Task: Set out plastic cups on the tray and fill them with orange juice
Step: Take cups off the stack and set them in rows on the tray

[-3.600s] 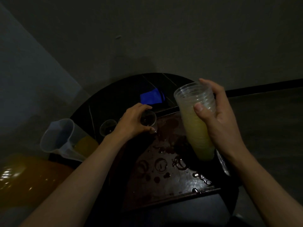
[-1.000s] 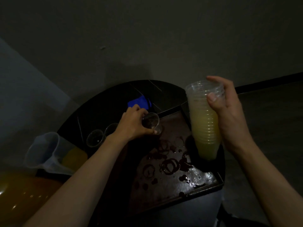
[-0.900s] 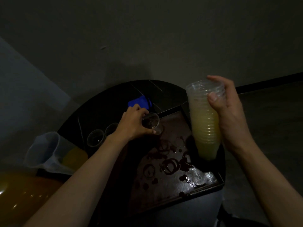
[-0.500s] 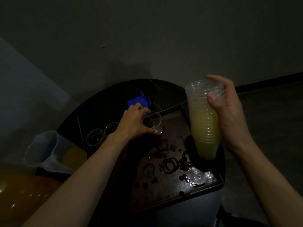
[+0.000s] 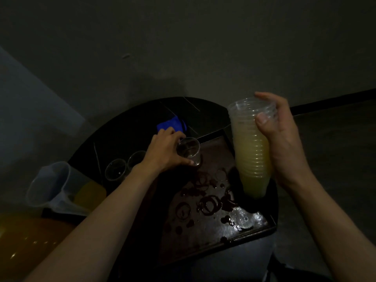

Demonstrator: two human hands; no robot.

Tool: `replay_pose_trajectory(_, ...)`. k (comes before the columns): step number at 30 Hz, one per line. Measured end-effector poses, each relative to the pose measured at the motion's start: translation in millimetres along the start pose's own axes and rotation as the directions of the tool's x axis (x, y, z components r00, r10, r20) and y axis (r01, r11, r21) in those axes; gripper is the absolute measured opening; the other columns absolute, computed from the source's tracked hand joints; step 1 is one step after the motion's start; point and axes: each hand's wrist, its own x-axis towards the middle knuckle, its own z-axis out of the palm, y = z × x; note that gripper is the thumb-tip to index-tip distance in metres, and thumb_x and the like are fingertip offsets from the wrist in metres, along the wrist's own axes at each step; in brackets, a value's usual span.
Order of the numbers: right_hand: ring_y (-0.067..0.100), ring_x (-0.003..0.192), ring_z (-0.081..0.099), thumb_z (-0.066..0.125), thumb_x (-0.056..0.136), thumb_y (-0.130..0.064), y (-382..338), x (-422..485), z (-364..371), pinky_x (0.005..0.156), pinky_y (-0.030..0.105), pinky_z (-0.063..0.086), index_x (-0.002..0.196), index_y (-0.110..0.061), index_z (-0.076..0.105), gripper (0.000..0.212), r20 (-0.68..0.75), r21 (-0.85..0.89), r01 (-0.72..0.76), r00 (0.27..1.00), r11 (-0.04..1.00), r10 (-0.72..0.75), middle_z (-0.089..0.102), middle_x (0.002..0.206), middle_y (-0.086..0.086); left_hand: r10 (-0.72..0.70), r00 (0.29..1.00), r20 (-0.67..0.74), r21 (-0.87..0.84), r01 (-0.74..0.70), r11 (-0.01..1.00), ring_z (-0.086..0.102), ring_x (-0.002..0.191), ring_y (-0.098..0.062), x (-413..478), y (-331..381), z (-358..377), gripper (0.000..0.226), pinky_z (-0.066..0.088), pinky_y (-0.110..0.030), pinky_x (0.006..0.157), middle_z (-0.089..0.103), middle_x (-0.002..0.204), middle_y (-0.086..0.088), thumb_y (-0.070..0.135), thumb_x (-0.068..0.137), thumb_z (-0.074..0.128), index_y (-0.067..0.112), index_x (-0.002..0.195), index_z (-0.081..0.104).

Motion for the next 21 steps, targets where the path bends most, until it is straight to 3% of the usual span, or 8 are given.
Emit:
replay_pose_trajectory(3, 0.014, 0.111, 0.063, 0.06, 0.079, -0.058, 0.6, -0.1, 0.7, 0.088, 0.048, 0.057, 0.128, -0.048, 0.052, 0.05, 0.017, 0.005, -0.004, 1.0, 1.0, 0.004, 0.059, 0.121, -0.018, -0.005, 1.0, 0.02, 0.007, 0.005, 1.0, 0.043, 0.117, -0.02, 0.2, -1.6, -1.4, 0.096, 0.037, -0.037, 0.102, 0.049, 0.123, 0.002, 0.07, 0.058, 0.083, 0.026, 0.139, 0.053)
replay_pose_trajectory(5, 0.01, 0.109, 0.063, 0.06, 0.079, -0.058, 0.7, 0.1, 1.3, 0.085, 0.041, 0.056, 0.127, -0.048, 0.052, 0.05, 0.025, 0.005, -0.004, 1.0, 1.0, 0.003, 0.061, 0.115, -0.027, -0.009, 1.0, -0.007, 0.005, 0.009, 1.0, 0.042, 0.119, -0.02, -3.2, 1.0, -6.3, 0.103, 0.039, -0.037, 0.103, 0.046, 0.127, 0.002, 0.085, 0.058, 0.069, 0.025, 0.14, 0.054)
replay_pose_trajectory(8, 0.006, 0.105, 0.064, 0.059, 0.079, -0.058, 0.9, 0.0, 2.9, 0.079, 0.03, 0.054, 0.13, -0.042, 0.051, 0.054, 0.055, -0.006, -0.01, 0.998, 1.0, 0.01, 0.062, 0.11, -0.03, -0.017, 0.987, -0.158, -0.257, -0.025, 0.966, 0.046, 0.115, -0.014, -9.6, 15.4, -26.8, 0.093, 0.045, -0.036, 0.1, 0.048, 0.125, 0.004, 0.088, 0.07, 0.044, 0.022, 0.134, 0.059)
replay_pose_trajectory(11, 0.005, 0.105, 0.065, 0.061, 0.08, -0.056, 1.1, -1.8, 6.0, 0.078, 0.024, 0.054, 0.131, -0.039, 0.05, 0.055, 0.091, -0.014, -0.016, 0.996, 1.0, 0.018, 0.063, 0.111, -0.027, 0.077, 0.97, -0.232, -0.602, -0.205, 0.772, 0.059, 0.11, -0.013, -16.0, 43.7, -60.6, 0.061, 0.05, -0.04, 0.1, 0.059, 0.118, -0.001, 0.068, 0.086, 0.046, 0.021, 0.119, 0.068)
replay_pose_trajectory(14, 0.002, 0.103, 0.065, 0.064, 0.082, -0.05, 1.6, -3.4, 7.9, 0.076, 0.021, 0.054, 0.131, -0.038, 0.05, 0.052, 0.117, -0.031, -0.024, 0.993, 0.999, 0.027, 0.063, 0.111, -0.028, 0.234, 0.947, -0.22, -0.704, -0.32, 0.634, 0.062, 0.113, -0.015, -23.7, 77.2, -89.3, 0.052, 0.05, -0.034, 0.101, 0.063, 0.12, -0.005, 0.054, 0.09, 0.049, 0.016, 0.121, 0.069)
replay_pose_trajectory(17, 0.004, 0.106, 0.065, 0.064, 0.077, -0.056, -0.7, -5.4, 9.4, 0.081, 0.026, 0.054, 0.124, -0.039, 0.052, 0.052, 0.143, -0.044, -0.029, 0.989, 0.999, 0.035, 0.064, 0.115, -0.023, 0.297, 0.944, -0.143, -0.703, -0.308, 0.641, 0.066, 0.109, -0.011, -24.3, 99.5, -105.7, 0.042, 0.054, -0.029, 0.094, 0.069, 0.118, -0.001, 0.049, 0.09, 0.062, 0.02, 0.119, 0.07)
replay_pose_trajectory(21, 0.005, 0.102, 0.066, 0.065, 0.073, -0.059, -1.8, -6.0, 8.9, 0.08, 0.028, 0.052, 0.116, -0.031, 0.052, 0.053, 0.141, -0.053, -0.043, 0.989, 0.998, 0.05, 0.068, 0.11, -0.018, 0.308, 0.95, -0.059, -0.574, -0.285, 0.768, 0.069, 0.092, -0.004, -15.9, 102.7, -112.9, 0.043, 0.055, -0.02, 0.077, 0.073, 0.104, 0.008, 0.043, 0.083, 0.08, 0.021, 0.118, 0.07)
